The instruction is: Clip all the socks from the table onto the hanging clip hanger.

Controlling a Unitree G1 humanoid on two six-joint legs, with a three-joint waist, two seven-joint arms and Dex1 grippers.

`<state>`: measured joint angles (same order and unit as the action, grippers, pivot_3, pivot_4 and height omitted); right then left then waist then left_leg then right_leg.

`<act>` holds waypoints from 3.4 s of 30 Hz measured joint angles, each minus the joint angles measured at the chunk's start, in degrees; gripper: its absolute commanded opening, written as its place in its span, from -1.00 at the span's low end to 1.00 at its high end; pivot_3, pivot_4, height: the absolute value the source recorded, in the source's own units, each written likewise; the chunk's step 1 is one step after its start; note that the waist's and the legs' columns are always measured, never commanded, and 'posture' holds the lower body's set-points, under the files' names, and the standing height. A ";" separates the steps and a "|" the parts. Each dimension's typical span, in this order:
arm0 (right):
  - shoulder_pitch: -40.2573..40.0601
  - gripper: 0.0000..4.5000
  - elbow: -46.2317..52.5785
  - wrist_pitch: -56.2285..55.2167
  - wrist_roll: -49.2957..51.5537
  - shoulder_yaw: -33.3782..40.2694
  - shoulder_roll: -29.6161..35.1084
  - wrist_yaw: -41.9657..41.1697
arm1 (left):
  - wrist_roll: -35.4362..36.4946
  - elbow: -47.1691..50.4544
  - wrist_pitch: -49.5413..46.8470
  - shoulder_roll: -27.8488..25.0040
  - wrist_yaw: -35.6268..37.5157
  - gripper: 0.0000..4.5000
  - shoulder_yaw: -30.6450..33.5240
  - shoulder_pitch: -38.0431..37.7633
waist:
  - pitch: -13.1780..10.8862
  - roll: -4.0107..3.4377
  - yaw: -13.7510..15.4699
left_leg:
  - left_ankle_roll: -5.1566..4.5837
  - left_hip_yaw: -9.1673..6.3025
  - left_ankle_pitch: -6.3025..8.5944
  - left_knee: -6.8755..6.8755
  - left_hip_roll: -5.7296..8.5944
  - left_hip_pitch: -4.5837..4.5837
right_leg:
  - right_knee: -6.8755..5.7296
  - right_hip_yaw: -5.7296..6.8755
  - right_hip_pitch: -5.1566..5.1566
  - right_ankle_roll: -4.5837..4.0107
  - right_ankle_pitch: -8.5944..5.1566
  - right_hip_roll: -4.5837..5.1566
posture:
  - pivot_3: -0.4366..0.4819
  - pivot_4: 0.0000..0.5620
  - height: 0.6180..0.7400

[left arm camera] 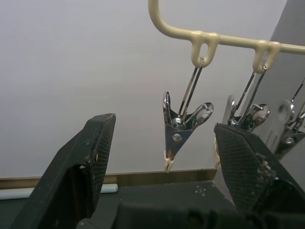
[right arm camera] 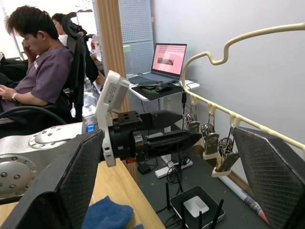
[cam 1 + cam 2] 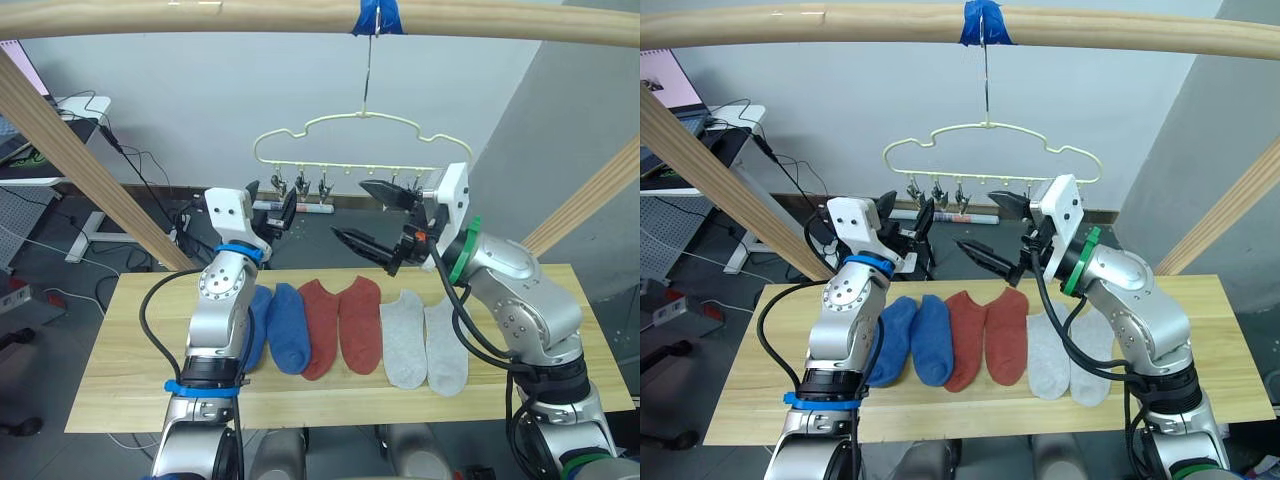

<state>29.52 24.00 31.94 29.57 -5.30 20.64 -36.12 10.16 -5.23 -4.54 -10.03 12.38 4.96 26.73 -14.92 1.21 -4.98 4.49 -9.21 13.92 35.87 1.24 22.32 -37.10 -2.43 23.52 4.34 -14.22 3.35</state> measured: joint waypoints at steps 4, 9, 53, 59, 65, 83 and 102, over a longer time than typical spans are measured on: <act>0.10 1.00 0.01 0.02 0.02 0.00 0.00 0.03 | -0.17 -1.71 1.07 0.01 0.17 0.62 -0.01 1.16 | -0.01 0.00 0.01 | 0.00 -0.01 0.00 0.02 0.00 0.08 | 0.01 0.01 0.05 0.01 0.01 0.00 | -0.38 -0.05 1.00; 0.10 1.00 0.03 0.03 0.15 0.00 0.00 0.06 | -0.52 -2.56 1.58 0.01 0.11 0.62 -0.02 2.18 | -0.02 0.00 0.00 | 0.00 -0.02 0.00 0.03 0.00 0.14 | 0.01 0.02 0.10 0.01 0.02 0.00 | -0.38 -0.05 1.00; 0.26 1.00 0.51 0.10 0.79 0.02 0.41 1.11 | -1.36 -3.84 3.76 0.11 2.89 0.12 -0.27 2.82 | -0.02 0.00 -0.02 | 0.01 0.00 -0.01 0.12 0.00 0.56 | -0.08 0.01 0.55 -0.05 0.20 0.00 | -0.38 -0.04 1.00; 0.27 1.00 0.51 0.10 0.79 0.02 0.48 1.11 | -1.39 -3.85 3.76 0.17 2.35 0.37 -0.24 2.83 | -0.02 0.00 -0.02 | 0.01 0.00 -0.01 0.13 0.00 0.56 | -0.09 0.01 0.55 -0.05 0.21 0.00 | -0.38 -0.05 1.00; 0.29 1.00 0.51 0.09 0.79 0.02 0.48 1.10 | -1.41 -3.86 3.78 0.14 2.05 0.37 -0.16 3.00 | -0.02 0.00 -0.02 | 0.01 0.00 -0.01 0.14 0.01 0.56 | -0.10 0.01 0.55 -0.05 0.21 0.00 | -0.38 -0.05 1.00; 0.30 1.00 0.51 0.07 0.78 0.02 0.50 1.10 | -1.26 -3.84 5.10 0.16 2.30 -0.15 -0.15 3.43 | -0.02 0.00 -0.01 | 0.01 0.00 -0.01 0.16 0.01 0.56 | -0.11 0.00 0.55 -0.05 0.22 0.00 | -0.37 -0.05 1.00; -7.09 1.00 -4.03 -3.03 -7.36 -3.33 9.04 -1.53 | 1.64 5.10 -5.92 -2.79 6.06 -1.00 -0.65 1.36 | -0.03 0.02 0.18 | 0.00 0.01 -0.01 0.17 0.04 0.57 | -0.11 -0.01 0.54 -0.02 0.24 0.01 | -0.32 -0.01 1.00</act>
<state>22.43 19.98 28.91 22.21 -8.63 29.68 -37.64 11.80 -0.13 -10.46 -12.82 18.44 4.32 28.09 -14.95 1.22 -4.80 4.49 -9.21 13.91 36.05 1.28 22.90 -37.21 -2.44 24.06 4.32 -13.98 3.36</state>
